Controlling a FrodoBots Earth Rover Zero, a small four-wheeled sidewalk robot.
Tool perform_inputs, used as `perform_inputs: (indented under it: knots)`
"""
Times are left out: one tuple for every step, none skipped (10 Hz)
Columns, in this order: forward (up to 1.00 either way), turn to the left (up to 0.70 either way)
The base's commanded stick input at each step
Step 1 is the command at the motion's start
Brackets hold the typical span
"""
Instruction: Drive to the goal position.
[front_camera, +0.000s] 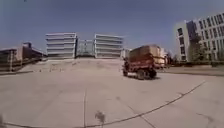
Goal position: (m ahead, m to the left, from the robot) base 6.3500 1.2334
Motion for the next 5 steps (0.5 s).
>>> perform_inputs:
  knots:
    - [0.7,0.35]
    - [0.7,0.35]
    - [0.7,0.34]
    - [0.7,0.33]
    - [0.7,0.22]
